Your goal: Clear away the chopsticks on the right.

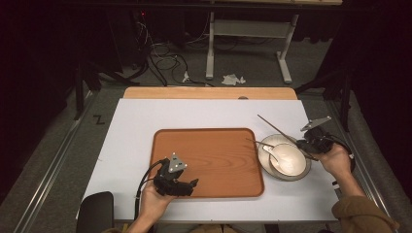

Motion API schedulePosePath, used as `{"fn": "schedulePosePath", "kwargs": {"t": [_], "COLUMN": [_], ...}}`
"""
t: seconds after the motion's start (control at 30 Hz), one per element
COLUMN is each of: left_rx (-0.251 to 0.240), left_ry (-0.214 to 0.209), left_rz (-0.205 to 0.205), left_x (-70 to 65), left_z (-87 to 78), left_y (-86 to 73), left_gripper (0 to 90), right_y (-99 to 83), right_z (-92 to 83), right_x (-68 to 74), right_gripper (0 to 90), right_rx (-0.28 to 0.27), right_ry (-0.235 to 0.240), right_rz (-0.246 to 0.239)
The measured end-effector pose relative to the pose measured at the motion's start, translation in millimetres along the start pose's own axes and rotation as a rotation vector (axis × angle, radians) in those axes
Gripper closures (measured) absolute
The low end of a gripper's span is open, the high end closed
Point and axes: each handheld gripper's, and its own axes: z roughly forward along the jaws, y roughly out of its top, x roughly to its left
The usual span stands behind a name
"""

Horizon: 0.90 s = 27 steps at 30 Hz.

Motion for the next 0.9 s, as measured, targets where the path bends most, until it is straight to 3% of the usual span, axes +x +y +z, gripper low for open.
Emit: {"fn": "schedulePosePath", "kwargs": {"t": [0.13,0.3,0.53,0.77,0.9], "left_rx": [-0.006,-0.019,-0.021,-0.037,-0.036], "left_ry": [-0.002,-0.009,-0.019,-0.034,-0.036], "left_rz": [-0.002,0.008,0.007,-0.066,-0.061], "left_x": [2.0,1.0,0.7,7.8,8.8], "left_z": [-1.0,-4.8,-3.7,-2.4,-1.6], "left_y": [-0.1,-0.8,-0.6,3.0,4.2], "left_gripper": [24.8,25.1,25.8,26.7,26.5], "right_y": [-1.5,2.7,8.0,5.6,2.5], "right_z": [-1.2,-21.4,-43.7,-54.9,-62.5], "right_x": [-1.1,4.7,18.3,32.8,38.3], "right_gripper": [85.2,85.3,85.3,85.3,85.3], "right_rx": [-0.016,-0.096,-0.166,-0.231,-0.237], "right_ry": [-0.021,-0.024,-0.024,-0.003,-0.005], "right_rz": [0.016,0.034,0.045,0.064,0.070]}}
